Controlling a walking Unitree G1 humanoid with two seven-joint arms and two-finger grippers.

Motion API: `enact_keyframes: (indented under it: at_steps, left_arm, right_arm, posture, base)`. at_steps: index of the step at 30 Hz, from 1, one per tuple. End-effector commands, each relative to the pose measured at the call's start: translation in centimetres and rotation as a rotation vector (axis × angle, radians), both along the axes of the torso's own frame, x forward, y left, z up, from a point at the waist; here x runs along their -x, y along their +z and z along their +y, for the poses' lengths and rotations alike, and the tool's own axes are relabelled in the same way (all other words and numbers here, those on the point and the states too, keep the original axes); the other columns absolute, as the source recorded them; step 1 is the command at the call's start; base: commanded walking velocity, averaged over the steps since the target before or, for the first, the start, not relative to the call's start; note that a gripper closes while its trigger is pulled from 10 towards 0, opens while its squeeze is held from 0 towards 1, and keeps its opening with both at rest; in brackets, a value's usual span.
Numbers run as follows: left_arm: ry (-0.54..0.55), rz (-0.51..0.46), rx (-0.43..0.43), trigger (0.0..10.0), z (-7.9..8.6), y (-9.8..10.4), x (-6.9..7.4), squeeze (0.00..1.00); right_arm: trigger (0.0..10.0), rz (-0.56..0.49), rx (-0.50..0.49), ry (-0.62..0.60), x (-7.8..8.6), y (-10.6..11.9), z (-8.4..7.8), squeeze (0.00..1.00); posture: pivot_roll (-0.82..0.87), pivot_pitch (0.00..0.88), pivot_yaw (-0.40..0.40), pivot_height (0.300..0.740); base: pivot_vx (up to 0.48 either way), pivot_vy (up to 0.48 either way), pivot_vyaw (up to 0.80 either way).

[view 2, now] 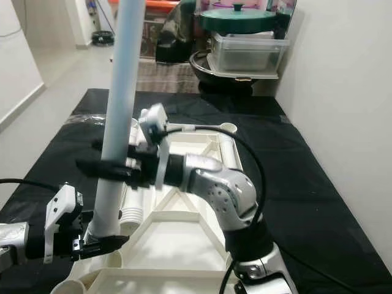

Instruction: Building children table

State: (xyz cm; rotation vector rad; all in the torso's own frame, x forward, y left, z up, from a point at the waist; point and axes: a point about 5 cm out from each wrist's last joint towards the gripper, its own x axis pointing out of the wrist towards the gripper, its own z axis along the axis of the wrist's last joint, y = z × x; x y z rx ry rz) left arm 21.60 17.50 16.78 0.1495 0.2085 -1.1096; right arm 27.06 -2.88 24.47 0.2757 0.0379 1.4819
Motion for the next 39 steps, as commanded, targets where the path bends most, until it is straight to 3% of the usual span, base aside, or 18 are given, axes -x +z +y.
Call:
enact_keyframes:
  at_steps: [1, 2, 3, 17, 21, 22, 23, 32, 33, 39]
  left_arm:
    - [-0.018, -0.025, -0.007, 10.0, -0.1, 0.4, 0.1, 0.0]
    - [-0.018, -0.025, -0.007, 10.0, -0.1, 0.4, 0.1, 0.0]
    - [-0.021, -0.024, -0.006, 10.0, -0.3, 0.3, 0.1, 0.0]
    - [-0.062, -0.006, -0.018, 10.0, -0.9, -0.8, 0.1, 0.0]
    - [-0.067, -0.021, -0.034, 10.0, -0.9, -0.9, 0.1, 0.0]
    - [-0.068, -0.029, -0.047, 10.0, -0.8, -0.9, 0.1, 0.65]
    - [-0.066, -0.032, -0.056, 10.0, -0.7, -1.0, 0.1, 1.0]
    - [-0.056, -0.034, -0.069, 10.0, -0.3, -1.0, 0.0, 1.0]
    - [-0.053, -0.036, -0.071, 10.0, -0.2, -0.9, 0.0, 0.0]
    - [-0.025, -0.052, -0.068, 10.0, 0.3, -0.7, -0.3, 0.0]
  right_arm:
    - [9.4, 0.007, -0.011, 0.024, 0.4, 0.2, 0.3, 0.0]
    - [9.4, 0.007, -0.011, 0.024, 0.4, 0.2, 0.3, 0.0]
    - [0.0, 0.024, -0.032, 0.013, 0.3, 0.3, 0.4, 0.0]
    - [0.0, 0.128, -0.168, 0.003, 0.4, 0.9, 0.9, 0.0]
    - [0.0, 0.135, -0.168, 0.006, 0.5, 0.8, 0.9, 0.0]
    - [0.0, 0.137, -0.168, 0.009, 0.6, 0.8, 0.9, 0.0]
    - [0.0, 0.139, -0.167, 0.011, 0.7, 0.7, 0.9, 0.0]
    - [0.0, 0.131, -0.153, 0.014, 0.8, 0.7, 0.8, 0.0]
    - [0.0, 0.13, -0.15, 0.014, 0.8, 0.6, 0.8, 0.0]
    - [0.0, 0.129, -0.152, 0.006, 0.8, 0.6, 0.6, 0.0]
  posture:
    - [0.03, 0.0, -0.047, 0.74]
    - [0.03, 0.0, -0.047, 0.74]
    - [0.03, 0.0, -0.043, 0.74]
    - [0.02, 0.0, -0.03, 0.74]
    - [0.02, 0.0, -0.03, 0.74]
    - [0.02, 0.0, -0.03, 0.74]
    - [0.02, 0.0, -0.03, 0.74]
    - [0.02, 0.0, -0.029, 0.74]
    - [0.02, 0.0, -0.029, 0.74]
    - [0.02, 0.0, -0.031, 0.74]
  base:
    - [0.0, 0.0, 0.0]
    - [0.0, 0.0, 0.0]
    - [0.0, 0.0, 0.0]
    - [0.0, 0.0, 0.0]
    - [0.0, 0.0, 0.0]
    - [0.0, 0.0, 0.0]
    - [0.0, 0.0, 0.0]
    - [0.0, 0.0, 0.0]
    - [0.0, 0.0, 0.0]
    - [0.0, 0.0, 0.0]
